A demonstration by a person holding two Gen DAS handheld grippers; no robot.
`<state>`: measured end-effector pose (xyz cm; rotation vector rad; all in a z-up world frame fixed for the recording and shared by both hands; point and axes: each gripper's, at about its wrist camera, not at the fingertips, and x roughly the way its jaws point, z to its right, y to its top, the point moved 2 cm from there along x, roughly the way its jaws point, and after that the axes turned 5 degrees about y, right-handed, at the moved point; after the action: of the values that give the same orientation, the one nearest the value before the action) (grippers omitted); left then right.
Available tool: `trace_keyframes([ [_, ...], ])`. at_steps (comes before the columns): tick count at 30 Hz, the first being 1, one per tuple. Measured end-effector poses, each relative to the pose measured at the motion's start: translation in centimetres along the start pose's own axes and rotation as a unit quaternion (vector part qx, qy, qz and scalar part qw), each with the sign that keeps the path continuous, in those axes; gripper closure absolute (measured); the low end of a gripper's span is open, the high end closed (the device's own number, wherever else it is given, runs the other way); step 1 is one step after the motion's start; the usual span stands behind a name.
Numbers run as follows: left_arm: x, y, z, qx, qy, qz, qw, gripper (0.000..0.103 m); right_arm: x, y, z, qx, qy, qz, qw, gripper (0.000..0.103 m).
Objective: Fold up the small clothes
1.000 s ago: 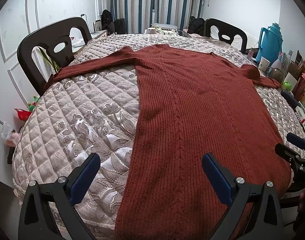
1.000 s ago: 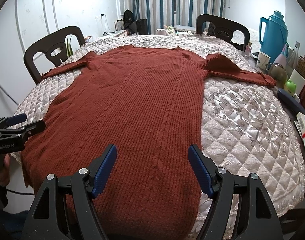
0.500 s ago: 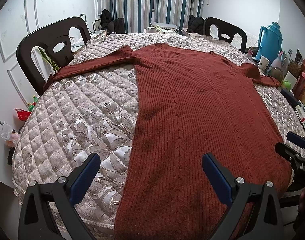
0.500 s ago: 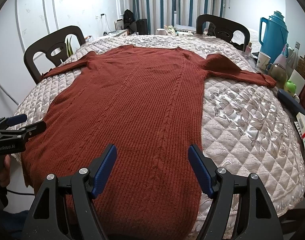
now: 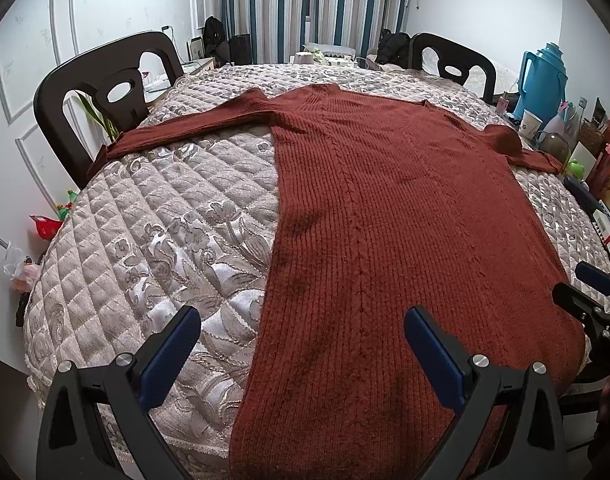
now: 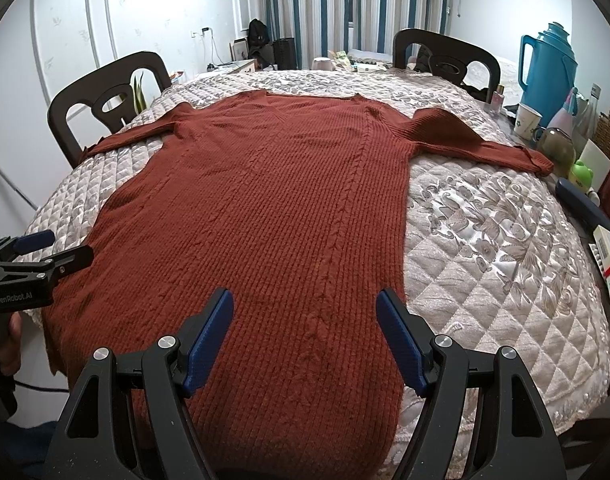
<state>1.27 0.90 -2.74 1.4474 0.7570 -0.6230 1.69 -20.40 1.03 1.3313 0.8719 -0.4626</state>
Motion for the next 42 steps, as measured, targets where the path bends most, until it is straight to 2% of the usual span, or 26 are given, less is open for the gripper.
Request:
trace_keyframes([
  [30, 0.3, 0.5, -0.2, -0.003, 0.001, -0.003, 1.0, 0.0, 0.2, 0.5, -0.3, -0.001, 0.008, 0.004, 1.0, 0.029],
  [42, 0.6, 2.1, -3.4, -0.035, 0.034, 0.013, 0.9987, 0.0, 1.3, 1.7, -1.1, -0.011, 0.021, 0.004, 1.0, 0.029],
])
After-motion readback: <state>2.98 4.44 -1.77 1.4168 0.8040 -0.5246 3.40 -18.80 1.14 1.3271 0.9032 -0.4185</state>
